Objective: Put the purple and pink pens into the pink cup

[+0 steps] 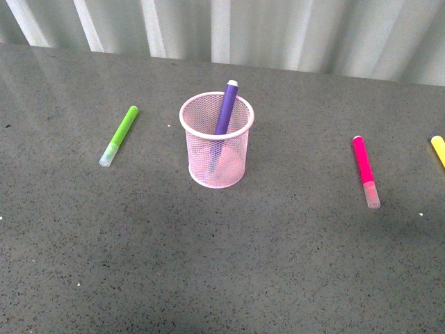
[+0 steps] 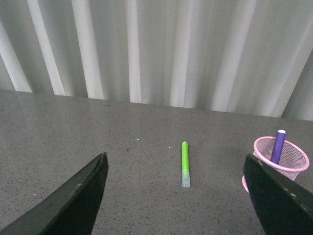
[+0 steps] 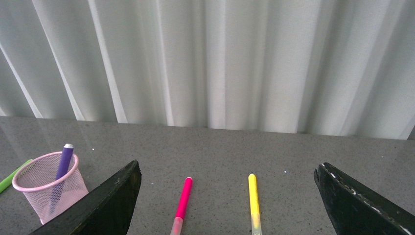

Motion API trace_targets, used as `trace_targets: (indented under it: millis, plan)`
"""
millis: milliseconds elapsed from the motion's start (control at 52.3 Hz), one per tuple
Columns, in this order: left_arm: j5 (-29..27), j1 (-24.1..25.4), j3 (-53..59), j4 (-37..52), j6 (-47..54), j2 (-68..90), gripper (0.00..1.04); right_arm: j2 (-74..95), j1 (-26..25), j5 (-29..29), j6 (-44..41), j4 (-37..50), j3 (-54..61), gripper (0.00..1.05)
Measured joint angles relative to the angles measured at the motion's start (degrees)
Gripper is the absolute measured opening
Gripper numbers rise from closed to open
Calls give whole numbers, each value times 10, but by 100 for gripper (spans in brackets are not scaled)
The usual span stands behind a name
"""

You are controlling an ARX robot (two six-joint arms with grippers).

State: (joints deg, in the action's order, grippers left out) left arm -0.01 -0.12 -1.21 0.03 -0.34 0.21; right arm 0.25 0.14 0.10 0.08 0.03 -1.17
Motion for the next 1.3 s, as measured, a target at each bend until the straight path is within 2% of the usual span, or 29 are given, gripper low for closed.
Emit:
trace_targets:
  millis: [57, 96, 153, 191, 268, 383, 612, 918, 1301]
  plan:
    - [0, 0, 0, 0, 0, 0, 99, 0, 0, 0, 0, 0, 0, 98]
    - [0, 0, 0, 0, 1, 0, 98, 1, 0, 2, 0, -1, 0, 98]
    - [0, 0, 0, 0, 1, 0, 98, 76, 8, 56, -3, -103, -46, 98]
    - [0, 0, 0, 0, 1, 0, 98, 156, 5, 61, -10, -119, -72, 98]
    - [0, 0, 0, 0, 1, -1, 98, 354, -7, 47, -19, -37, -123, 98]
    - [0, 0, 0, 0, 1, -1, 98, 548, -8, 38, -20, 58, -186, 98]
    - [0, 0, 0, 0, 1, -1, 98, 841, 17, 26, 4, 88, -322, 98]
    - [0, 0, 0, 0, 1, -1, 98, 1048, 66, 33, 65, 86, -469, 98]
    - [0, 0, 0, 0, 1, -1, 98, 1168, 87, 43, 130, 73, -572, 98]
